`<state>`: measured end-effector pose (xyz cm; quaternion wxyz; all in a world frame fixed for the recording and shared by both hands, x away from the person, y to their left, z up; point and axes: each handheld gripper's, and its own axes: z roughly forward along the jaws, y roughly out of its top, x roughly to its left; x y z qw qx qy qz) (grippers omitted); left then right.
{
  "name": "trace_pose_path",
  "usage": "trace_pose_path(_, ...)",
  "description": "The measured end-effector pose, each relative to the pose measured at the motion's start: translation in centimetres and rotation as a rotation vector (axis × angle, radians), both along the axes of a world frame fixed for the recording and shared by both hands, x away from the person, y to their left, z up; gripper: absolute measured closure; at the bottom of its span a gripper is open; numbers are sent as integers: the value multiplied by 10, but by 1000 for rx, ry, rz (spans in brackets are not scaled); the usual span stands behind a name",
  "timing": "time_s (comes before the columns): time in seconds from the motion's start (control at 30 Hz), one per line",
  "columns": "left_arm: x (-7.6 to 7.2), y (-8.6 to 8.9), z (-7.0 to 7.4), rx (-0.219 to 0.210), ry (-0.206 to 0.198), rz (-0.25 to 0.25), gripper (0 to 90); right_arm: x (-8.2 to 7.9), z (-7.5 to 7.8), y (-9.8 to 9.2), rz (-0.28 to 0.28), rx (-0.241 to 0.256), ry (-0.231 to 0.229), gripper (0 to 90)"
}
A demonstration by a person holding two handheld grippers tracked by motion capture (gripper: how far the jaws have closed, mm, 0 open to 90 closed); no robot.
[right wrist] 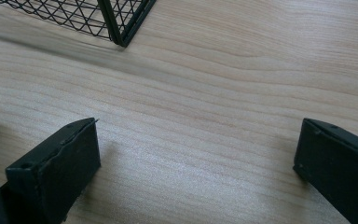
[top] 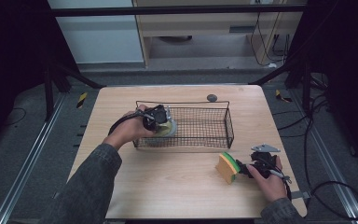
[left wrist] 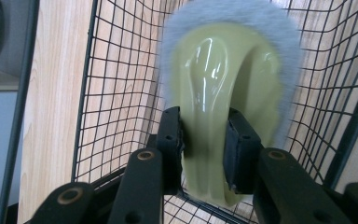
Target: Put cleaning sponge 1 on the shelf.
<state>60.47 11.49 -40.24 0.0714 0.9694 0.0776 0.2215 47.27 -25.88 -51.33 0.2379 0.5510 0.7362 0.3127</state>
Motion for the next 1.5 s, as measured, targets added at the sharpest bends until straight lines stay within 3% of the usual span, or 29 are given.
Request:
trace_pose_path(0.33, -1, -2, 0, -10, 7, -2, 708, 0, 0, 0, 0, 0, 0, 4)
trace_pose_path(0.5, -3, 0, 7, -43, -14, -2, 696, 0, 0, 0, 1, 0, 0, 4)
trace_pose_path(0.7, -3, 4, 21, -114, -67, 34, 626, 0, 0, 0, -1, 4, 2, 4)
trace_pose_path(0.83, -6, 6, 27, -163, -75, 67, 562, 0, 0, 0, -1, 3, 2, 4)
trace_pose_path(0.97, -9, 9, 30, -195, -113, 124, 424, 0, 0, 0, 1, 2, 0, 4)
trace_pose_path(1.1, -12, 12, 37, -271, -147, 200, 230, 0, 0, 0, 0, 6, 1, 4)
trace_pose_path(1.23, -17, 16, 43, -354, -138, 249, 132, 0, 0, 0, -1, 6, 1, 4)
trace_pose_path(1.5, -33, 31, 49, -472, -142, 291, 84, 0, 0, 0, 0, 4, 0, 4)
